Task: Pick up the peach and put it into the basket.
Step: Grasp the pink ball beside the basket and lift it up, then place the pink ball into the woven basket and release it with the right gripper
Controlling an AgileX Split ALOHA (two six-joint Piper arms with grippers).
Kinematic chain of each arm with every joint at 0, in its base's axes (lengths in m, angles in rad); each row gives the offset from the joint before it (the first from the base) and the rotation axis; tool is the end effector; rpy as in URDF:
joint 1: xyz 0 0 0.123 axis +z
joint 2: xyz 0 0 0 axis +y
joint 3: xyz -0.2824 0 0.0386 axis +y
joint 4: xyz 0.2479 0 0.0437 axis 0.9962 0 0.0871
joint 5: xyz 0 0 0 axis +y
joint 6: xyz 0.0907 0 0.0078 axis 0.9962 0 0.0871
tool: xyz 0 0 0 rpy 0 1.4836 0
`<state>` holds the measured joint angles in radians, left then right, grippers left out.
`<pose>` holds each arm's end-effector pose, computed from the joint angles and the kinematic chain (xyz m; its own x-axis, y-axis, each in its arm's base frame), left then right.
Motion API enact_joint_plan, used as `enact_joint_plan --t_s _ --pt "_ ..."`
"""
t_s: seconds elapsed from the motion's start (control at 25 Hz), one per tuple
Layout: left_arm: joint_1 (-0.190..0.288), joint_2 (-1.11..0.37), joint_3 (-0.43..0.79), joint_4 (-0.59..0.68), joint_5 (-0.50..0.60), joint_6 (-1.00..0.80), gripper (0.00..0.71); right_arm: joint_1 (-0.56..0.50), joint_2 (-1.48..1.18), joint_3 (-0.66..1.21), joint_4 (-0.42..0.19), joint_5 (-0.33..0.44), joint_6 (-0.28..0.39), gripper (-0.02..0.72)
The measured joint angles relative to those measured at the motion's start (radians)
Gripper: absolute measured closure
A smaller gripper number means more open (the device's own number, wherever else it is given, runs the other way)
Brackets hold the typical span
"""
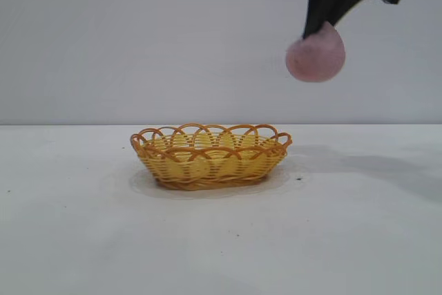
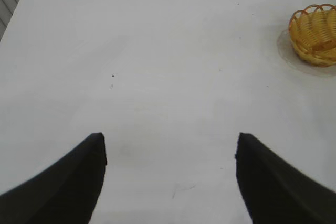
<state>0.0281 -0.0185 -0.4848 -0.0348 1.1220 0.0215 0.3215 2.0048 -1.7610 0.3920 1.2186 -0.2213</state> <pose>-0.0085 -0.0031 0.2680 -0.5064 -0.0078 -0.8622 0.0022 0.9999 -0.0104 0.3915 0.1648 0.2626 -0.8931 -0.3758 -0.2472 -0.4423 0.8335 0.3312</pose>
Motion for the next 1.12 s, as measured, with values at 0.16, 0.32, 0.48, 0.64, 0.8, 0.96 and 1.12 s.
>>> enact_joint_plan --t_s 0.16,0.32,0.48,0.64,0.8,0.96,1.12 --pt "0.0 0.0 0.0 0.0 0.0 0.0 0.249 0.1 0.004 -0.002 0.006 -0.023 0.0 0.703" --pt "0.0 0.0 0.0 0.0 0.0 0.0 0.249 0.191 0.036 -0.002 0.017 -0.089 0.0 0.703" --pt "0.0 0.0 0.0 0.0 0.0 0.0 0.249 0.224 0.098 -0.002 0.024 -0.127 0.0 0.703" --pt "0.0 0.0 0.0 0.0 0.0 0.0 0.249 0.224 0.158 -0.002 0.016 -0.127 0.0 0.703" --pt "0.0 0.0 0.0 0.0 0.0 0.0 0.249 0.224 0.193 -0.002 0.016 -0.129 0.0 0.645" --pt "0.0 0.0 0.0 0.0 0.0 0.0 0.249 0.224 0.198 -0.002 0.016 -0.137 0.0 0.522" --pt "0.0 0.0 0.0 0.0 0.0 0.0 0.249 0.224 0.198 -0.004 0.009 -0.153 0.0 0.31"
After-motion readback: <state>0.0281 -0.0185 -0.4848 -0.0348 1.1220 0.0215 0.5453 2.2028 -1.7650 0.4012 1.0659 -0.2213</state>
